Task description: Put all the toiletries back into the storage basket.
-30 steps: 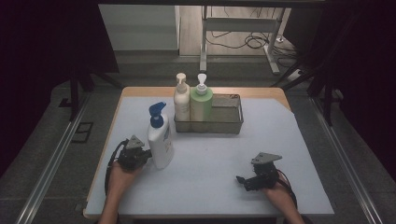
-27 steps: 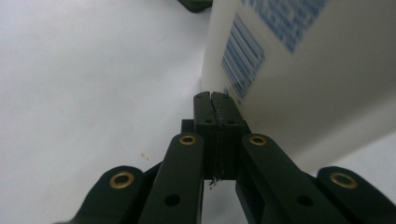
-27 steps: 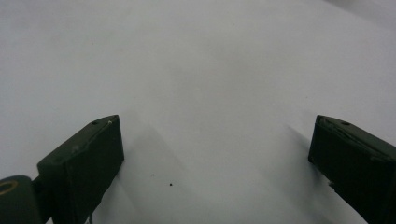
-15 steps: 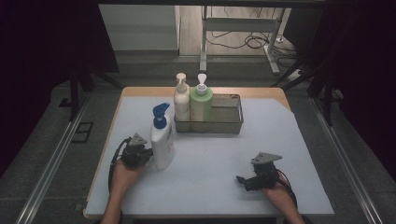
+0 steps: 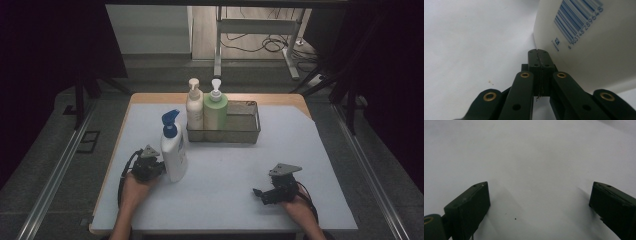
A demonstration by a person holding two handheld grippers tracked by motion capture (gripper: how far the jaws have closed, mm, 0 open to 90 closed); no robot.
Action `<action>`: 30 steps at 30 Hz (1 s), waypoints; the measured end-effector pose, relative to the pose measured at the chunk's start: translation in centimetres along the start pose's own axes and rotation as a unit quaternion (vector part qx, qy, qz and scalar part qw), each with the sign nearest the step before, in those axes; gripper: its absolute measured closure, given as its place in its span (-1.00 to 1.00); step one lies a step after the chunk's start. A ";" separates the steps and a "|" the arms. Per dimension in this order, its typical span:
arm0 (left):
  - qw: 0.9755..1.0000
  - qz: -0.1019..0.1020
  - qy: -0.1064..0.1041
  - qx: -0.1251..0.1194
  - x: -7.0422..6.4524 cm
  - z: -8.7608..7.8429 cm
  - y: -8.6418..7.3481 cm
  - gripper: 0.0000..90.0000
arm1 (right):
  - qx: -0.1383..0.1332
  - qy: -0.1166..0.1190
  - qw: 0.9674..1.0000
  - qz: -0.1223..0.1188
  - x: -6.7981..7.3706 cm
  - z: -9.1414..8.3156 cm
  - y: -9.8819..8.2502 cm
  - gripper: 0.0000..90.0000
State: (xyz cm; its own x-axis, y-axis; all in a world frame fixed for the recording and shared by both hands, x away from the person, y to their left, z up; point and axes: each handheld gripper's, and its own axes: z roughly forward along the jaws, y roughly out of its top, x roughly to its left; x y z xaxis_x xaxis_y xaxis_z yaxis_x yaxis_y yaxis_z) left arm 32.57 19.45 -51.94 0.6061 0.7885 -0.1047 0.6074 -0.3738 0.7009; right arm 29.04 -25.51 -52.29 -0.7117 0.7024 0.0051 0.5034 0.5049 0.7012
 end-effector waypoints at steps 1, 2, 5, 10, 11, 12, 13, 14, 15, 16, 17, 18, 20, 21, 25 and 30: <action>1.000 0.001 -0.001 0.000 -0.1 0.0 0.0 0.99 | 0.000 0.000 1.000 0.000 0.0 0.0 0.0 -0.94; 1.000 0.003 -0.001 0.001 -0.2 0.1 0.1 0.99 | 0.000 0.000 1.000 0.000 0.0 0.0 0.0 -0.94; 1.000 0.006 -0.004 0.001 -0.5 0.3 0.2 0.99 | 0.000 0.000 1.000 0.000 0.0 0.0 0.0 -0.94; 1.000 0.014 -0.009 0.003 -1.2 0.6 0.5 0.99 | 0.000 0.000 1.000 0.000 0.0 0.0 0.0 -0.94; 1.000 0.015 -0.011 0.004 -1.3 0.6 0.5 0.99 | 0.000 0.000 1.000 0.000 0.0 0.0 0.0 -0.94; 1.000 0.017 -0.011 0.005 -1.4 0.7 0.6 0.99 | 0.000 0.000 1.000 0.000 0.0 0.0 0.0 -0.94; 1.000 0.017 -0.012 0.003 -1.5 0.7 0.6 0.99 | 0.000 0.000 1.000 0.000 0.0 0.0 0.0 -0.94; 1.000 0.020 -0.013 0.005 -1.6 0.7 0.6 0.99 | 0.000 0.000 1.000 0.000 0.0 0.0 0.0 -0.94; 1.000 0.020 -0.014 0.003 -1.8 0.8 0.6 0.99 | 0.000 0.000 1.000 0.000 0.0 0.0 0.0 -0.94; 1.000 0.021 -0.015 0.004 -1.9 0.8 0.6 0.99 | 0.000 0.000 1.000 0.000 0.0 0.0 0.0 -0.94; 1.000 0.021 -0.015 0.004 -2.0 0.8 0.6 0.99 | 0.000 0.000 1.000 0.000 0.0 0.0 0.0 -0.94; 1.000 0.024 -0.016 0.006 -2.1 0.8 0.6 0.99 | 0.000 0.000 1.000 0.000 0.0 0.0 0.0 -0.94; 0.999 0.026 -0.018 0.005 -2.3 0.9 0.6 0.99 | 0.000 0.000 1.000 0.000 0.0 0.0 0.0 -0.94; 0.999 0.027 -0.019 0.005 -2.5 0.9 0.7 0.99 | 0.000 0.000 1.000 0.000 0.0 0.0 0.0 -0.94; 0.999 0.034 -0.025 0.007 -3.0 1.0 0.7 0.99 | 0.000 0.000 1.000 0.001 0.0 0.0 0.0 -0.94; 0.999 0.042 -0.031 0.008 -3.7 1.2 0.9 0.99 | 0.000 0.000 1.000 0.000 0.0 0.0 0.0 -0.94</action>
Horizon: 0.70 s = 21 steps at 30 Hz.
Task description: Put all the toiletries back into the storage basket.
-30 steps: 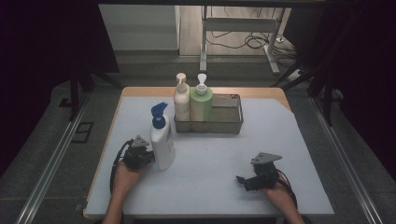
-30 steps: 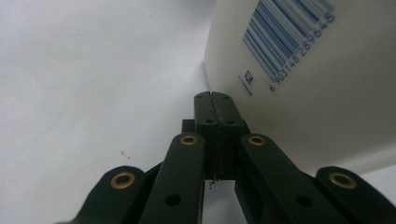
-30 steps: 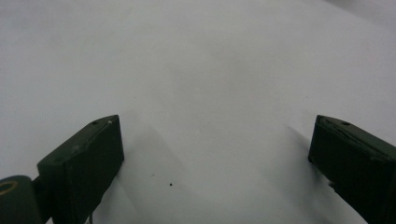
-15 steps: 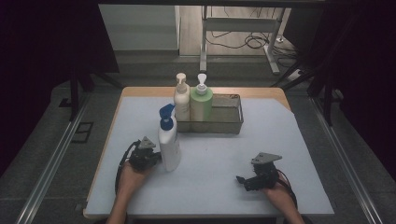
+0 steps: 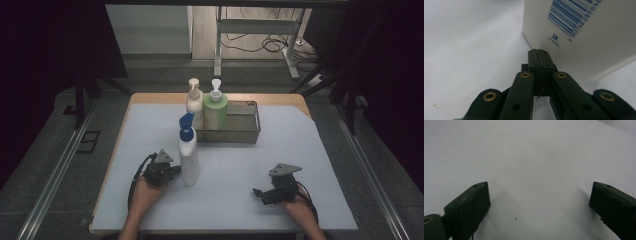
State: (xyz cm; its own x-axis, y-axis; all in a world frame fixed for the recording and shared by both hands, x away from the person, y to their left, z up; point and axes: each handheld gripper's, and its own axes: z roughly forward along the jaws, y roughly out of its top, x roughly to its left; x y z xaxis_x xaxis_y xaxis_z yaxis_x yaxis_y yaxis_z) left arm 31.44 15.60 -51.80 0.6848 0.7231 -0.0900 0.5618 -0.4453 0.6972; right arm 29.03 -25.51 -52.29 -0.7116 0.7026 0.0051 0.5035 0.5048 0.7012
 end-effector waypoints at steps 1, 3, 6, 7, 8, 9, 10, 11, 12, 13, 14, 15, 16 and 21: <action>1.000 0.002 -0.001 0.001 -0.1 0.0 0.0 0.99 | 0.000 0.000 1.000 0.000 0.0 0.0 0.0 -0.94; 1.000 0.009 -0.004 0.003 -0.4 0.1 0.1 0.99 | 0.000 0.000 1.000 0.000 0.0 0.0 0.0 -0.94; 1.000 0.015 -0.008 0.002 -0.9 0.2 0.2 0.99 | 0.000 0.000 1.000 0.000 0.0 0.0 0.0 -0.94; 1.000 0.019 -0.010 0.003 -1.1 0.2 0.3 0.99 | 0.000 0.000 1.000 0.000 0.0 0.0 0.0 -0.94; 1.000 0.021 -0.012 0.003 -1.3 0.2 0.3 0.99 | 0.000 0.000 1.000 0.000 0.0 0.0 0.0 -0.94; 1.000 0.020 -0.013 0.002 -1.5 0.2 0.4 0.99 | 0.000 0.000 1.000 0.000 0.0 0.0 0.0 -0.94; 1.000 0.025 -0.015 0.002 -1.7 0.3 0.4 0.99 | 0.000 0.000 1.000 0.000 0.0 0.0 0.0 -0.94; 0.999 0.028 -0.017 0.002 -1.9 0.3 0.5 0.99 | 0.000 0.000 1.000 0.000 0.0 0.0 0.0 -0.94; 0.999 0.029 -0.019 0.003 -2.1 0.3 0.5 0.99 | 0.000 0.000 1.000 0.000 0.0 0.0 0.0 -0.94; 0.999 0.029 -0.021 0.002 -2.3 0.4 0.6 0.99 | 0.000 0.000 1.000 -0.001 0.0 0.0 0.0 -0.94; 0.999 0.032 -0.024 0.002 -2.4 0.4 0.6 0.98 | 0.000 0.000 1.000 0.000 0.0 0.0 0.0 -0.94; 0.999 0.034 -0.027 0.003 -2.6 0.4 0.7 0.99 | 0.000 0.001 1.000 0.000 0.0 0.0 0.0 -0.94; 0.999 0.037 -0.029 0.003 -2.8 0.5 0.7 0.99 | 0.000 0.001 1.000 0.001 0.0 0.0 0.0 -0.94; 0.998 0.045 -0.040 0.005 -3.5 0.6 0.9 0.98 | 0.000 0.001 1.000 0.000 0.0 0.0 0.0 -0.94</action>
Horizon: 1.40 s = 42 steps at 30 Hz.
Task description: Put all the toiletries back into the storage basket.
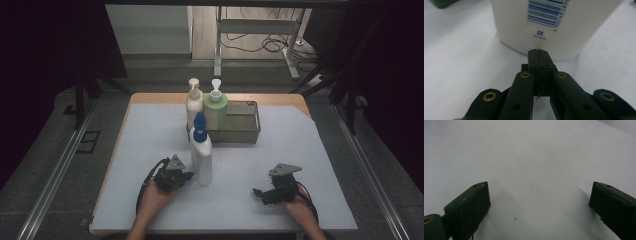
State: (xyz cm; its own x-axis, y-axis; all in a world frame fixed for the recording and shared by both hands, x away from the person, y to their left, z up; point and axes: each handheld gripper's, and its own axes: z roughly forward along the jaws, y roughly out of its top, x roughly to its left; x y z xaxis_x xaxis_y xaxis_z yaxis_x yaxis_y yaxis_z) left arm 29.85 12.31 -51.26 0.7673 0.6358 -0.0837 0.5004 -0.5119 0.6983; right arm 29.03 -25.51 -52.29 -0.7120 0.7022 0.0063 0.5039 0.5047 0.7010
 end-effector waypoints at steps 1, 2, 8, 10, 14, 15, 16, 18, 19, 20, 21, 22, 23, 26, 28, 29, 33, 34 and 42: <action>1.000 0.002 -0.001 0.001 -0.1 0.0 0.1 0.98 | 0.000 -0.001 1.000 0.000 0.0 0.0 0.0 -0.94; 1.000 0.002 -0.002 0.000 -0.2 0.1 0.1 0.98 | 0.000 -0.001 1.000 0.000 0.0 0.0 0.0 -0.94; 1.000 0.010 -0.011 0.003 -1.0 0.5 0.4 0.92 | 0.000 0.000 1.000 0.000 0.0 0.0 0.0 -0.94; 1.000 0.014 -0.012 0.003 -1.1 0.6 0.5 0.93 | 0.000 0.000 1.000 0.000 0.0 0.0 0.0 -0.94; 1.000 0.018 -0.022 0.005 -1.6 1.0 0.6 0.97 | 0.000 -0.001 1.000 0.000 0.0 0.0 0.0 -0.94; 1.000 0.021 -0.023 0.006 -1.8 1.2 0.7 0.98 | 0.000 -0.001 1.000 0.000 0.0 0.0 0.0 -0.94; 0.999 0.022 -0.024 0.006 -2.0 1.3 0.8 0.98 | 0.000 -0.001 1.000 0.000 0.0 0.0 0.0 -0.94; 0.999 0.027 -0.023 0.008 -2.2 1.6 0.9 0.98 | 0.000 -0.001 1.000 0.000 0.0 0.0 0.0 -0.94; 0.999 0.029 -0.024 0.009 -2.2 1.6 0.9 0.98 | 0.000 0.000 1.000 0.000 0.0 0.0 0.0 -0.94; 0.999 0.026 -0.024 0.007 -2.2 1.7 0.9 0.98 | 0.000 -0.001 1.000 0.000 0.0 0.0 0.0 -0.94; 0.999 0.024 -0.023 0.007 -2.2 1.6 0.9 0.98 | 0.000 -0.001 1.000 0.000 0.0 0.0 0.0 -0.94; 0.999 0.025 -0.022 0.008 -2.2 1.5 0.9 0.98 | 0.000 -0.001 1.000 0.000 0.0 0.0 0.0 -0.94; 0.999 0.023 -0.022 0.006 -2.2 1.4 1.0 0.97 | 0.000 -0.001 1.000 0.000 0.0 0.0 0.0 -0.94; 1.000 0.020 -0.023 0.001 -2.3 0.9 1.0 0.94 | 0.000 -0.001 1.000 0.000 0.0 0.0 0.0 -0.94; 1.000 0.021 -0.022 0.002 -2.5 0.6 1.0 0.89 | 0.001 -0.001 1.000 0.000 0.0 0.0 0.0 -0.94; 1.000 0.021 -0.019 0.003 -2.6 0.4 0.9 0.85 | 0.001 -0.002 1.000 0.000 0.0 0.0 0.0 -0.93; 1.000 0.015 -0.009 -0.001 -2.8 -0.5 0.5 0.69 | 0.003 -0.003 1.000 0.000 0.1 0.0 0.1 -0.93; 1.000 0.012 -0.007 -0.003 -2.8 -0.7 0.4 0.65 | 0.003 -0.002 1.000 0.000 0.0 0.0 0.1 -0.92; 1.000 -0.005 0.009 -0.011 -3.1 -2.1 -0.8 0.23 | 0.003 0.002 1.000 0.003 -0.1 -0.6 0.3 -0.89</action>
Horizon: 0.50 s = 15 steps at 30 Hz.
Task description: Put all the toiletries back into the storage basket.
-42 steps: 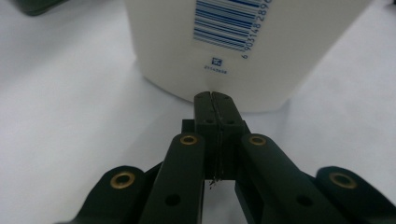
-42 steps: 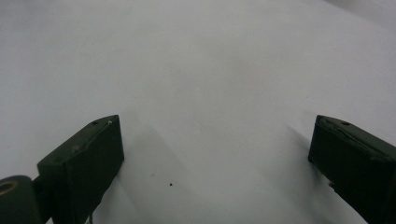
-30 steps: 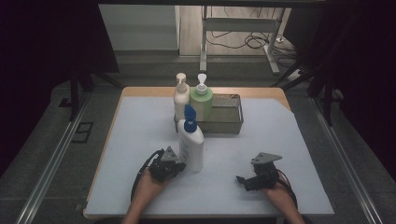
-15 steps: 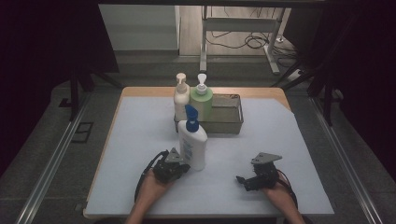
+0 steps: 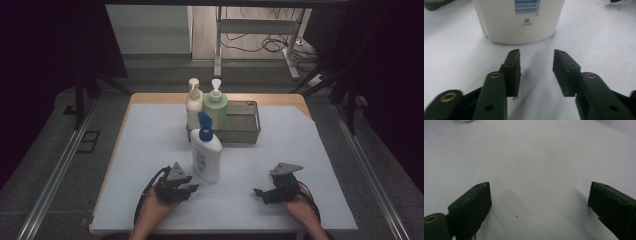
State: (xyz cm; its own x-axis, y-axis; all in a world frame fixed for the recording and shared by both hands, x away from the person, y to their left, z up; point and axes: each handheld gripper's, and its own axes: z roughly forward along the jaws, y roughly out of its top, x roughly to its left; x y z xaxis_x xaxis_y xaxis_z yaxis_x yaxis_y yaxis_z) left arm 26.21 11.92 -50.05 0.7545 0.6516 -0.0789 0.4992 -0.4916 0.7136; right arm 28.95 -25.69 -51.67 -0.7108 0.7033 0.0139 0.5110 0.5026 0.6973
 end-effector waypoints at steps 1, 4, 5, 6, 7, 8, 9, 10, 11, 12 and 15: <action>1.000 -0.002 0.001 0.000 0.0 -0.1 -0.2 0.17 | -0.002 0.004 1.000 0.001 0.0 -0.2 0.1 -0.90; 1.000 -0.009 0.010 0.005 -0.1 -0.2 -0.9 0.06 | -0.010 0.006 1.000 -0.004 0.1 -0.5 0.4 -0.90; 1.000 -0.012 0.015 0.007 0.0 -0.3 -1.1 -0.01 | -0.010 0.007 1.000 -0.009 0.2 -0.6 0.5 -0.90; 1.000 -0.016 0.018 0.009 0.0 -0.3 -1.3 -0.07 | -0.010 0.007 1.000 -0.013 0.3 -0.7 0.6 -0.91; 1.000 -0.020 0.021 0.010 0.1 -0.3 -1.5 -0.11 | -0.013 0.008 1.000 -0.015 0.5 -0.8 0.7 -0.93; 0.999 -0.027 0.022 0.010 0.1 -0.4 -1.8 -0.14 | -0.015 0.011 1.000 -0.018 0.6 -0.9 0.9 -0.94; 0.999 -0.032 0.025 0.010 0.2 -0.5 -2.0 -0.18 | -0.015 0.012 1.000 -0.019 0.8 -0.9 1.0 -0.96; 0.999 -0.036 0.028 0.010 0.2 -0.6 -2.2 -0.23 | -0.016 0.013 1.000 -0.023 0.9 -1.0 1.1 -1.00; 0.999 -0.041 0.031 0.010 0.3 -0.7 -2.4 -0.27 | -0.018 0.015 0.999 -0.023 1.1 -1.1 1.3 -1.00; 0.998 -0.043 0.034 0.009 0.3 -0.8 -2.6 -0.31 | -0.021 0.017 0.999 -0.025 1.3 -1.2 1.5 -1.00; 0.998 -0.055 0.043 0.006 0.4 -1.1 -3.1 -0.43 | -0.024 0.027 0.999 -0.031 1.7 -1.5 2.2 -1.00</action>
State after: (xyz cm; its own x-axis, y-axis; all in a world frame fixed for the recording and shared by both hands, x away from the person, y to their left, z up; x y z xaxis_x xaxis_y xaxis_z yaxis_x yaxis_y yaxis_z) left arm 24.48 14.38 -51.54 0.6555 0.7491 -0.0959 0.5822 -0.4204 0.6960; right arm 28.13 -24.12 -49.06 -0.7660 0.6428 0.0083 0.4426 0.5179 0.7320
